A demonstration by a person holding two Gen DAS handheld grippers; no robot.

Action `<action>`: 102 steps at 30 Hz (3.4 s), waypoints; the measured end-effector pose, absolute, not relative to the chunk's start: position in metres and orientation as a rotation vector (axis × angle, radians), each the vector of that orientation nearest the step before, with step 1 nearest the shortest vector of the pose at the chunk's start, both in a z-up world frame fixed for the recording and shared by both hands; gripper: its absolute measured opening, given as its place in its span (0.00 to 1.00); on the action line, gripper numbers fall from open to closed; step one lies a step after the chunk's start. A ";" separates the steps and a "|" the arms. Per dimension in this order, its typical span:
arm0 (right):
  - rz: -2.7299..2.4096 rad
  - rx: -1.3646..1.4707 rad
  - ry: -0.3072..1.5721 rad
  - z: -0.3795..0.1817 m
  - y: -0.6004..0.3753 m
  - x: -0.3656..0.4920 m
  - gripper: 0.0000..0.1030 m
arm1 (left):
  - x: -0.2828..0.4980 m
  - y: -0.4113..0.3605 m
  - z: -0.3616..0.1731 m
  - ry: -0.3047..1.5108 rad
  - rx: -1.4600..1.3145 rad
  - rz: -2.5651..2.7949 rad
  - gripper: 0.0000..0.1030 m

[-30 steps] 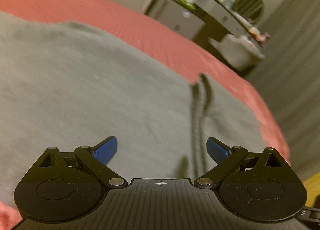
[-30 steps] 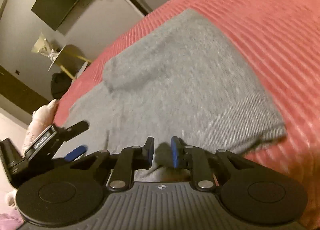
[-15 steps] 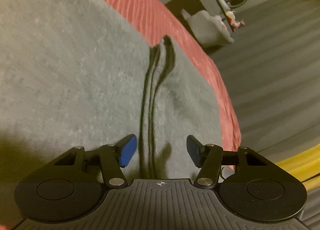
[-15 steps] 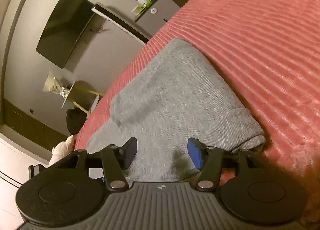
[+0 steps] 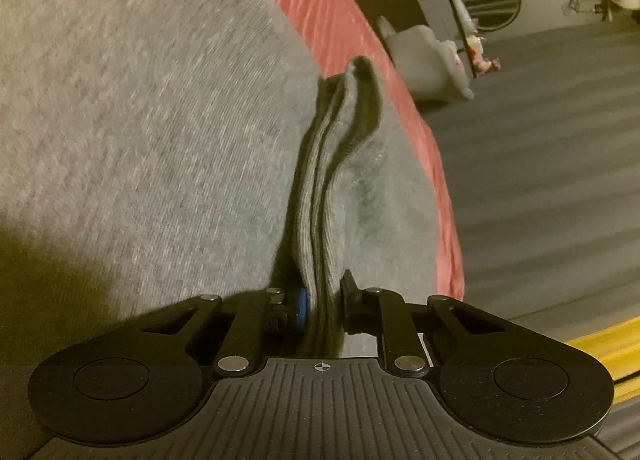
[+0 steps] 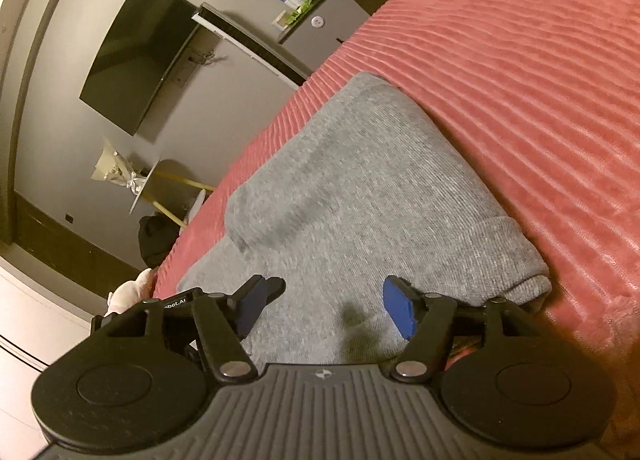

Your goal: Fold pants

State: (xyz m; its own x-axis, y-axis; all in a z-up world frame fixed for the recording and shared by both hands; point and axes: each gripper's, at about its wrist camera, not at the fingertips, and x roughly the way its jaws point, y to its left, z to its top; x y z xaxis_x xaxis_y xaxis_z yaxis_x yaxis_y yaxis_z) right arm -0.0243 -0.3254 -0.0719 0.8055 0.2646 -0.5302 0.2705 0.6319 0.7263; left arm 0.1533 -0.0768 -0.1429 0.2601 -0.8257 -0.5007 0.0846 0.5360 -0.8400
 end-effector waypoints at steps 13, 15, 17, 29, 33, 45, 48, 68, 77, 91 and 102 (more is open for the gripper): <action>0.062 0.938 0.613 -0.068 -0.331 -0.033 0.77 | 0.154 -0.030 -0.132 1.109 -0.809 -0.636 0.17; 0.065 0.936 0.615 -0.068 -0.332 -0.034 0.77 | 0.156 -0.023 -0.131 1.106 -0.820 -0.620 0.17; 0.067 0.929 0.620 -0.068 -0.331 -0.033 0.77 | 0.156 -0.018 -0.131 1.109 -0.823 -0.603 0.17; 0.077 0.963 0.591 -0.066 -0.338 -0.038 0.78 | 0.149 0.005 -0.114 1.062 -0.736 -0.504 0.17; 0.073 0.948 0.606 -0.067 -0.337 -0.036 0.79 | 0.145 0.015 -0.104 1.051 -0.660 -0.442 0.19; 0.082 0.915 0.636 -0.070 -0.330 -0.026 0.84 | 0.187 -0.006 -0.102 0.939 -0.638 -0.507 0.57; 0.081 0.901 0.642 -0.070 -0.329 -0.026 0.84 | 0.202 -0.021 -0.110 0.963 -0.613 -0.524 0.28; -0.020 0.612 0.734 -0.055 -0.286 -0.006 0.43 | 0.148 0.023 -0.075 0.879 -0.535 -0.410 0.66; 0.068 0.949 0.724 -0.061 -0.308 -0.051 0.68 | 0.133 0.045 -0.105 1.109 -0.738 -0.513 0.76; 0.101 1.151 0.773 -0.080 -0.310 -0.050 0.85 | 0.130 0.009 -0.120 1.159 -0.710 -0.593 0.14; -0.029 1.181 0.676 -0.091 -0.307 -0.043 0.68 | 0.114 0.022 -0.097 0.954 -0.778 -0.595 0.13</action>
